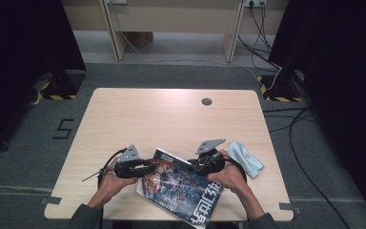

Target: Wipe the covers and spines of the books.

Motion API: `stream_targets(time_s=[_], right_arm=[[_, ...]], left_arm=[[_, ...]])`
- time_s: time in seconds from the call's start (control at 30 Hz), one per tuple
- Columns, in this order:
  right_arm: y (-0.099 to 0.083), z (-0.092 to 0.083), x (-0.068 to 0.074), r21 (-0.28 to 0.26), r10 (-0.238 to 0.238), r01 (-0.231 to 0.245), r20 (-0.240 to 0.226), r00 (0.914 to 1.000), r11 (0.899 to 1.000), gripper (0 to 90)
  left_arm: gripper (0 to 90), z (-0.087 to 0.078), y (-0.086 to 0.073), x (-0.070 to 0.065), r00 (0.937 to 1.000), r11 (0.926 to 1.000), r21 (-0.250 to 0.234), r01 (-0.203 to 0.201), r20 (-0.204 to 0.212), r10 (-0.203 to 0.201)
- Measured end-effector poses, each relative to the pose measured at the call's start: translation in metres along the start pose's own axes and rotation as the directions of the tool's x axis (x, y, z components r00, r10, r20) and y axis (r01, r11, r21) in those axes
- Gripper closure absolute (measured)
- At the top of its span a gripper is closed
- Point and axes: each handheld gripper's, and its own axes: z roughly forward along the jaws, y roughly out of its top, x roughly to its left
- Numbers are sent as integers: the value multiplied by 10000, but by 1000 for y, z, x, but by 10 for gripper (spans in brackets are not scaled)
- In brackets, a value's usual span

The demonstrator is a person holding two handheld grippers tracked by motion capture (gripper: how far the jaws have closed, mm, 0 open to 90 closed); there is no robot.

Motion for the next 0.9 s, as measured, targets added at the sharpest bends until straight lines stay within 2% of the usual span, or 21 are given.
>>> stream_targets(time_s=[0.03, 0.13, 0.2, 0.23, 0.3, 0.43, 0.53, 0.73, 0.8, 0.9], right_arm=[[0, 2, -2, 205, -142, 146, -211, 9997, 9997, 686], [-2, 7, -9, 271, -110, 123, -502, 9987, 9996, 685], [-4, 9, -12, 239, -138, 151, -542, 9984, 9996, 723], [-4, 8, -11, 213, -402, 416, -589, 9975, 9989, 737], [-1, 3, -9, 177, -883, 896, -634, 9941, 9958, 761], [2, -3, -4, -7, -1341, 1344, -756, 9881, 9909, 792], [4, -5, 2, -81, -1462, 1460, -721, 9866, 9892, 816], [6, -9, 11, 26, -1589, 1595, -663, 9851, 9872, 833], [7, -9, 13, 72, -1682, 1690, -685, 9834, 9856, 833], [8, -9, 16, 70, -1771, 1780, -698, 9817, 9840, 833]], left_arm=[[766, -1, 0, -1, 10000, 10000, 32, -59, -12, 59], [770, -1, -1, -4, 9999, 9999, 38, -105, -120, 105], [773, -3, -1, -4, 10000, 10000, 43, -57, -31, 57], [773, -3, -2, -3, 10000, 10000, -25, -42, 24, 42], [763, -5, -2, -1, 9998, 9998, -188, 14, 197, -10], [735, -4, -4, 4, 9993, 9995, -296, 122, 359, -111], [718, -1, -6, 7, 9993, 9997, -213, 145, 351, -138], [688, 3, -7, 14, 9974, 9995, -191, 256, 676, -243], [642, 5, -9, 16, 9962, 9993, -184, 336, 805, -321], [525, 9, -9, 18, 9949, 9994, -47, 339, 951, -333]])
